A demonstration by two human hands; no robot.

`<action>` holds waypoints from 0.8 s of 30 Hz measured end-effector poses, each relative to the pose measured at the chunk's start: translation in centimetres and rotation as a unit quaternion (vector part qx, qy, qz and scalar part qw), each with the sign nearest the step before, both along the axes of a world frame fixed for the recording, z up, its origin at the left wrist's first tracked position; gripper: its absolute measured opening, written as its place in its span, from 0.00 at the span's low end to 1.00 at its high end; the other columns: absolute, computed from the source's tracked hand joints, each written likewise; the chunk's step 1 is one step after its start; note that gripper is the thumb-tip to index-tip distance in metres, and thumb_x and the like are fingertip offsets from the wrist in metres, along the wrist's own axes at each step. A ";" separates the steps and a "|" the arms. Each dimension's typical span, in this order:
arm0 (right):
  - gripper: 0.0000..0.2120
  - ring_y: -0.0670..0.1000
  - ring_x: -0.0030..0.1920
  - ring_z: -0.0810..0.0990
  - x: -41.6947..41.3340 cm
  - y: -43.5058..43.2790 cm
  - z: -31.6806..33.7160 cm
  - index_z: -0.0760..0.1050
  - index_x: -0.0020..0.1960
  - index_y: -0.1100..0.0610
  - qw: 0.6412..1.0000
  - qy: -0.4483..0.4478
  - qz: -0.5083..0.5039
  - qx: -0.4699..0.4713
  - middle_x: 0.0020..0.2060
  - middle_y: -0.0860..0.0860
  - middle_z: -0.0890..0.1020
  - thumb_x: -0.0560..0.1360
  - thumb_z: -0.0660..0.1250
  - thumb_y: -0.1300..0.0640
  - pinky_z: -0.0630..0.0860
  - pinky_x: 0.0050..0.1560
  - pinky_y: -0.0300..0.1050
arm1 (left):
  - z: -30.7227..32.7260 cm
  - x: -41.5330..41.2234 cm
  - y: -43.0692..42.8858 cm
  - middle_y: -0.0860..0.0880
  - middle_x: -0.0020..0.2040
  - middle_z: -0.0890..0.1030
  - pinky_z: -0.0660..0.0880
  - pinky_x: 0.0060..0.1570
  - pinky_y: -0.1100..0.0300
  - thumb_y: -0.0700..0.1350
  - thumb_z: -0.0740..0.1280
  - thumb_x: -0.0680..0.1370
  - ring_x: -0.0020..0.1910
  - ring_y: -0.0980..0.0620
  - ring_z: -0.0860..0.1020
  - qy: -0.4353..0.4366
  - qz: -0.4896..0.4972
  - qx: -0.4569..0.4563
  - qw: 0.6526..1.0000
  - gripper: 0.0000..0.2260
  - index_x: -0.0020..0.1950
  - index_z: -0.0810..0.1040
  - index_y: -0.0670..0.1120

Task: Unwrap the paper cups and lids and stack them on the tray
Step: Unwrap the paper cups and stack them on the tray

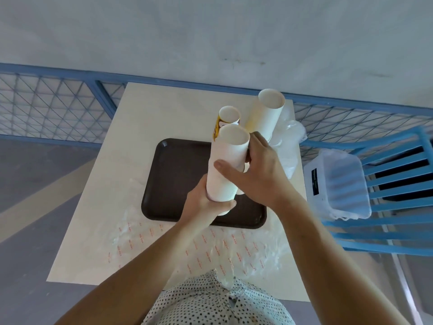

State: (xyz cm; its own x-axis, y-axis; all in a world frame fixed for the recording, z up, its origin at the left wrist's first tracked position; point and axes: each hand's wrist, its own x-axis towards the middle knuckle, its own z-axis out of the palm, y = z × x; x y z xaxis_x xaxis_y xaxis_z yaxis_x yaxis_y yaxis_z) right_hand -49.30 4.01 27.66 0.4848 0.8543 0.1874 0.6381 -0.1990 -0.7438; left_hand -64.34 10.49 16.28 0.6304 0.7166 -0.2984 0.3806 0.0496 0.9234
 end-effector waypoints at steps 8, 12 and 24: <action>0.27 0.46 0.41 0.79 -0.7 0.1 0.3 0.76 0.53 0.56 0.998 -0.047 -0.041 0.018 0.42 0.47 0.78 0.68 0.76 0.36 0.79 0.40 0.43 | 0.9 -1.0 1.1 0.60 0.56 0.82 0.78 0.46 0.68 0.51 0.83 0.66 0.55 0.59 0.81 0.022 -0.016 0.029 0.999 0.34 0.68 0.73 0.61; 0.29 0.49 0.40 0.79 -1.5 -0.3 0.2 0.77 0.53 0.58 0.994 -0.053 -0.085 0.042 0.43 0.49 0.79 0.68 0.74 0.34 0.80 0.40 0.49 | 1.5 -1.0 1.1 0.62 0.52 0.81 0.75 0.43 0.71 0.50 0.83 0.67 0.50 0.62 0.81 0.045 -0.024 0.050 0.997 0.31 0.64 0.71 0.62; 0.23 0.45 0.37 0.76 -1.1 -1.2 1.3 0.74 0.45 0.54 0.979 -0.052 -0.166 0.104 0.41 0.49 0.78 0.70 0.74 0.36 0.69 0.36 0.33 | 1.5 -1.1 0.8 0.62 0.53 0.81 0.76 0.45 0.67 0.50 0.82 0.67 0.51 0.61 0.81 0.048 -0.034 0.080 0.995 0.30 0.62 0.69 0.64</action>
